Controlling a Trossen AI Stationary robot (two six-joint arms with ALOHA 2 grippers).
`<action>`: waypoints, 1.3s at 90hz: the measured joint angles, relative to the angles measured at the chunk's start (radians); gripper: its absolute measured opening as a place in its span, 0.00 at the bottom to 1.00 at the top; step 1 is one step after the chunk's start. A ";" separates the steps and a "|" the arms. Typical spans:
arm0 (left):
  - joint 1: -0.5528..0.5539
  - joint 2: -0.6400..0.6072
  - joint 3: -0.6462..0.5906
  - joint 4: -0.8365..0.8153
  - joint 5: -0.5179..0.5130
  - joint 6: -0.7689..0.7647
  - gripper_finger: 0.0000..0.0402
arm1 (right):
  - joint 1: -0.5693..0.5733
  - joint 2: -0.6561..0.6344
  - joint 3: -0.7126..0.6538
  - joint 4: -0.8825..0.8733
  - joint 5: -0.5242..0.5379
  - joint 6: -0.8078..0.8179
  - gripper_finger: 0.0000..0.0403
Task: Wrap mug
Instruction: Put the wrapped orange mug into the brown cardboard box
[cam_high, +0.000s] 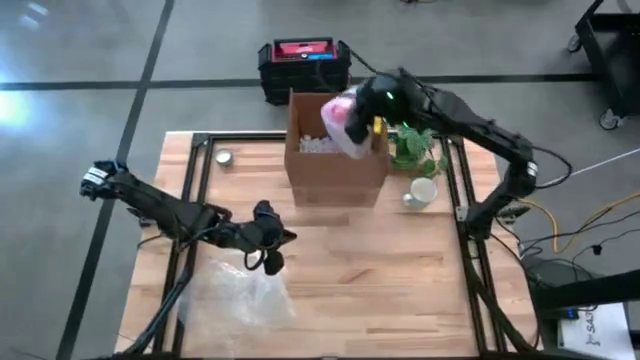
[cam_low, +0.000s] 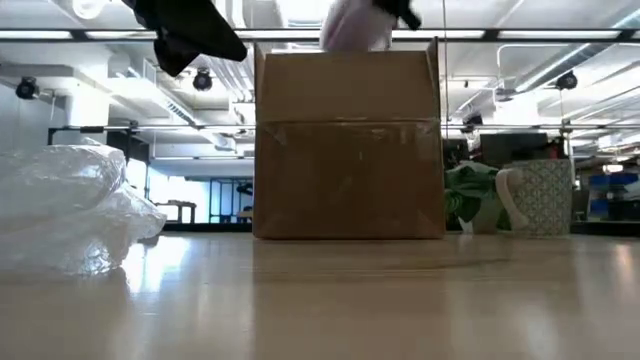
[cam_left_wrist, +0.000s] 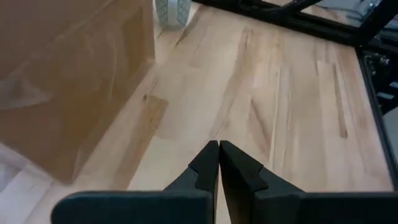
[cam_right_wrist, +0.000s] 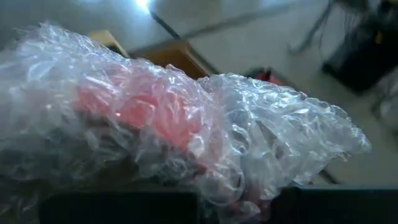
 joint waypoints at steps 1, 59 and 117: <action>0.000 0.001 0.000 0.002 0.000 0.003 0.00 | -0.004 0.007 0.000 -0.002 -0.013 0.005 0.02; 0.000 0.006 0.002 0.042 0.000 0.049 0.00 | -0.019 0.190 -0.011 -0.057 -0.007 0.029 0.02; 0.000 0.005 0.002 0.072 0.001 0.050 0.00 | -0.050 0.231 -0.014 -0.027 -0.063 0.378 0.02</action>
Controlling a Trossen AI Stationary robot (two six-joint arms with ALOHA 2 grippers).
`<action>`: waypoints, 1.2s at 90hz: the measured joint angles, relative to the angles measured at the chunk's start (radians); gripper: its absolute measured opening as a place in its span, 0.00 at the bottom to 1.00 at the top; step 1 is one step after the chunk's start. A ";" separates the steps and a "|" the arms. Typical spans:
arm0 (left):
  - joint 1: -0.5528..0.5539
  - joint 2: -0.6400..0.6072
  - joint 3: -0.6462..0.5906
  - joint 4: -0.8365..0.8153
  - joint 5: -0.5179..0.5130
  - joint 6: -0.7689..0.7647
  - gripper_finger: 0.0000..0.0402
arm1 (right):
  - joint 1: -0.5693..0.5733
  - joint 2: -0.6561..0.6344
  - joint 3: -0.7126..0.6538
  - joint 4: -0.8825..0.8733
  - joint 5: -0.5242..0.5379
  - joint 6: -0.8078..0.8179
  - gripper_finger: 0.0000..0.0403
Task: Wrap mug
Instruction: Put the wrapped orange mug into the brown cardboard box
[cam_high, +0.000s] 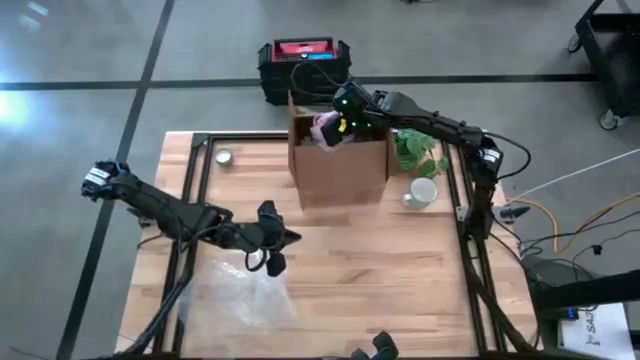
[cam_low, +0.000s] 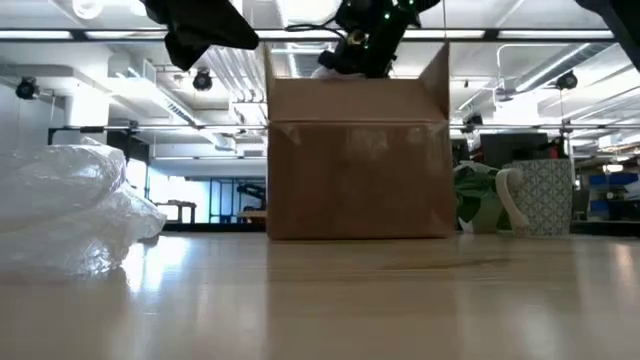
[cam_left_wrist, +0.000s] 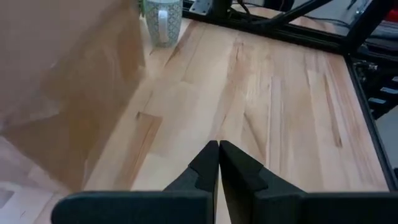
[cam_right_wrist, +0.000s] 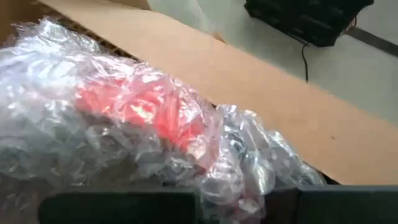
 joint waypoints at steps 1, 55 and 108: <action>0.000 0.000 0.000 0.003 0.000 0.000 0.00 | 0.000 0.001 0.000 0.000 -0.001 0.002 0.02; -0.004 0.000 0.000 0.033 0.027 0.004 0.00 | 0.013 0.004 -0.054 0.017 -0.022 0.079 0.26; -0.004 0.000 0.000 0.034 0.026 0.023 0.00 | 0.026 -0.041 0.001 -0.007 -0.007 -0.016 0.61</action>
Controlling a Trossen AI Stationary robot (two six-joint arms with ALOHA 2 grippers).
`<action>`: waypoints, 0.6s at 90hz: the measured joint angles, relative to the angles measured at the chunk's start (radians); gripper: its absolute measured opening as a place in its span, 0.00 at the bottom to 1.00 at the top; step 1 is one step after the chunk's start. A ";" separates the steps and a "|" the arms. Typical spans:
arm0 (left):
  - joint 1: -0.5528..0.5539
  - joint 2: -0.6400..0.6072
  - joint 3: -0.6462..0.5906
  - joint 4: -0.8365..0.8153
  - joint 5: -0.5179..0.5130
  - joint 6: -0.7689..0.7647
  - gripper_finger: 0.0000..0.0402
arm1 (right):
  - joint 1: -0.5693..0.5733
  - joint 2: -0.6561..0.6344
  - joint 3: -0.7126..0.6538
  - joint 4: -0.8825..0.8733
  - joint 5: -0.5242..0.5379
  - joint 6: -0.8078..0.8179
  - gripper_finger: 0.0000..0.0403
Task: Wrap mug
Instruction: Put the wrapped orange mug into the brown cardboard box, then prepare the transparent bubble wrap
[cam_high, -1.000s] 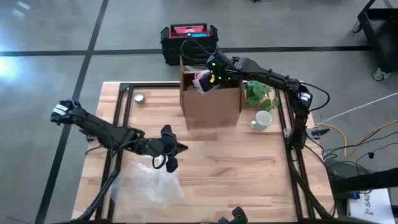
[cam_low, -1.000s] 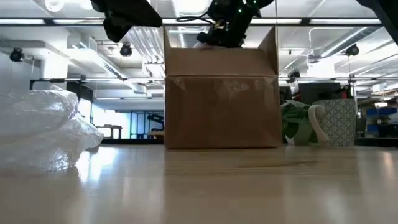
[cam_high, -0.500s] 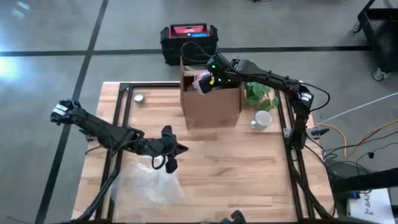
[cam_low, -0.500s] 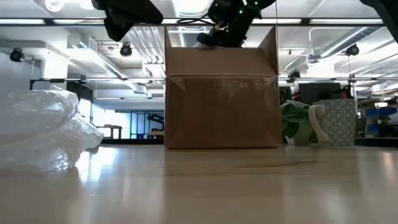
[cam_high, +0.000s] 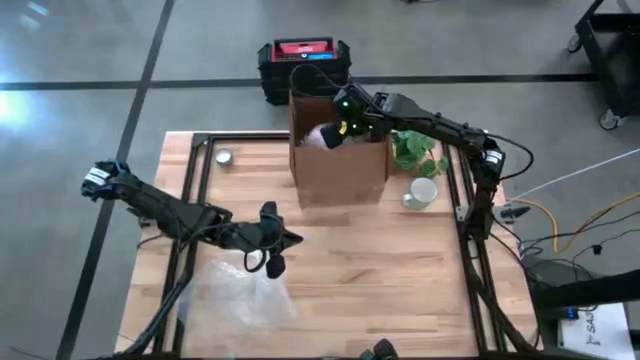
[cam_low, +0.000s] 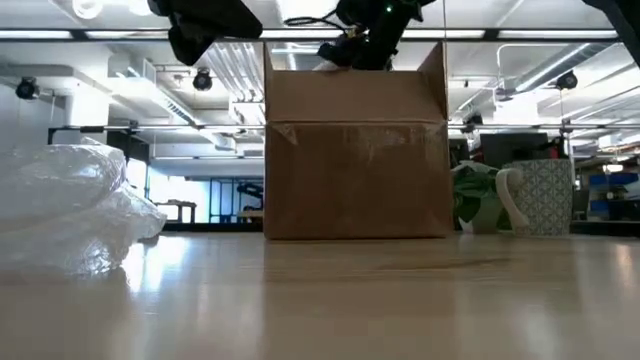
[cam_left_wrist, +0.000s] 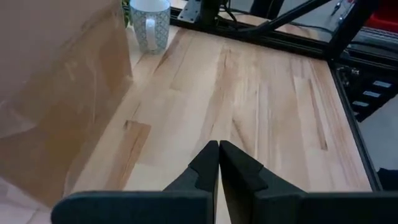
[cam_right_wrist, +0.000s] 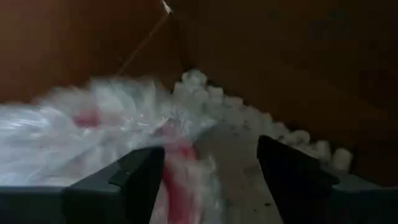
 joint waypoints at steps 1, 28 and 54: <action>0.000 0.000 0.000 0.000 0.000 0.000 0.00 | 0.000 -0.002 0.001 -0.001 -0.001 -0.003 0.62; 0.000 0.000 0.000 0.000 0.000 0.000 0.00 | -0.003 -0.027 0.071 0.010 0.028 -0.071 0.61; 0.000 0.000 0.000 -0.023 0.000 0.003 0.00 | 0.011 -0.040 0.240 -0.019 -0.027 -0.208 0.57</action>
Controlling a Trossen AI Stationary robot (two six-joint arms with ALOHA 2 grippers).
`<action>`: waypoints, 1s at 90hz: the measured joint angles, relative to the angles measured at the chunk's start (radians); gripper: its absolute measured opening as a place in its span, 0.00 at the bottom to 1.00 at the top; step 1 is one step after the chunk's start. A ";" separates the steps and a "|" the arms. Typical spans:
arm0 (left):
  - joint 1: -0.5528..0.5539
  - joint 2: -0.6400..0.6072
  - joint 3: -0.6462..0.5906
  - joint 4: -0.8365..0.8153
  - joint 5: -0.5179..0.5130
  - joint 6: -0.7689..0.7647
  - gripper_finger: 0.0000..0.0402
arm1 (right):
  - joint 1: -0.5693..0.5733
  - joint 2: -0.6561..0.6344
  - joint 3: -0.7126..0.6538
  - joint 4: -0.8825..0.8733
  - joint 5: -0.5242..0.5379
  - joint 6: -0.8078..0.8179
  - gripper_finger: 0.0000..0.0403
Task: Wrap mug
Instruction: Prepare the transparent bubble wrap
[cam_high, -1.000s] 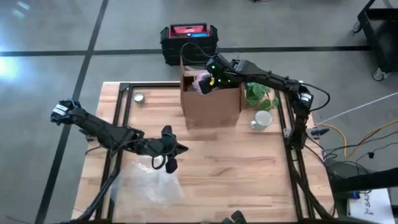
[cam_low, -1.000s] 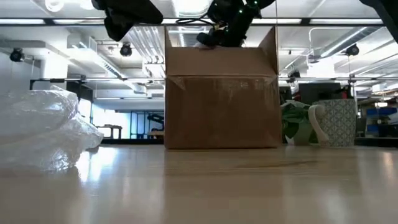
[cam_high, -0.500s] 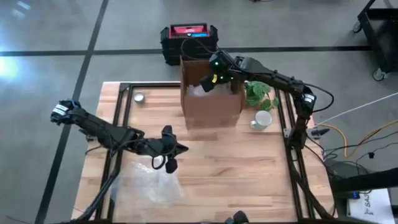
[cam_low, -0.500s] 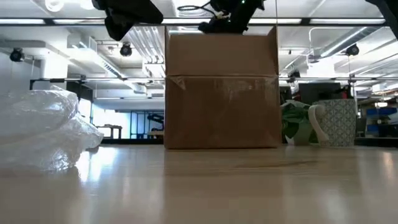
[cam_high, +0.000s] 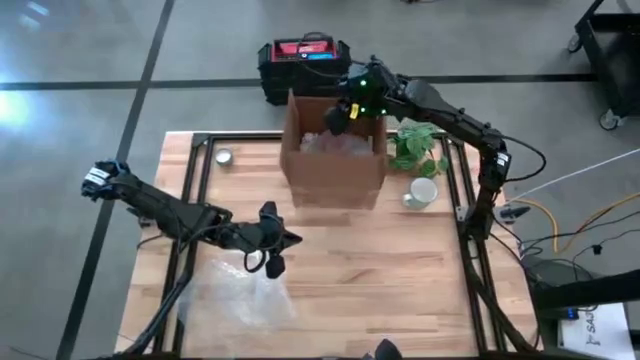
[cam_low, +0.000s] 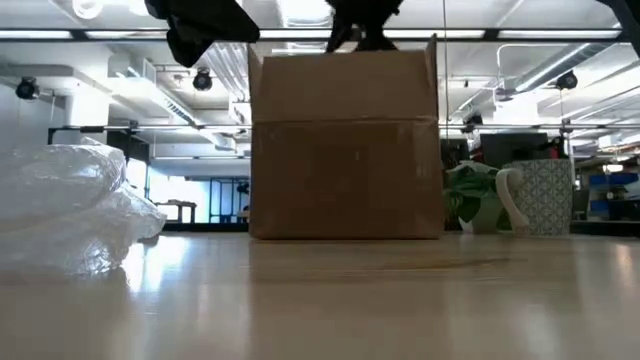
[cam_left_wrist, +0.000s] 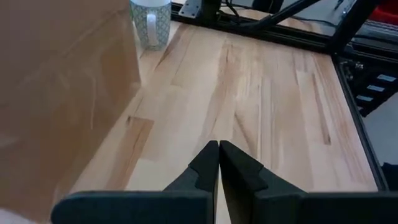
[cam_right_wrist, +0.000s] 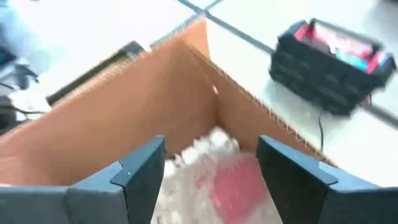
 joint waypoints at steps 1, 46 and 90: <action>0.000 0.000 0.000 -0.001 0.000 0.000 0.00 | 0.001 -0.002 0.007 -0.007 0.000 -0.004 0.57; -0.029 -0.019 0.000 -0.236 0.063 -0.173 0.00 | 0.191 -0.179 0.033 -0.322 0.001 -0.171 0.51; -0.170 0.018 0.000 -0.469 0.168 -0.552 0.00 | 0.604 -0.372 -0.448 -0.043 0.000 -0.127 0.54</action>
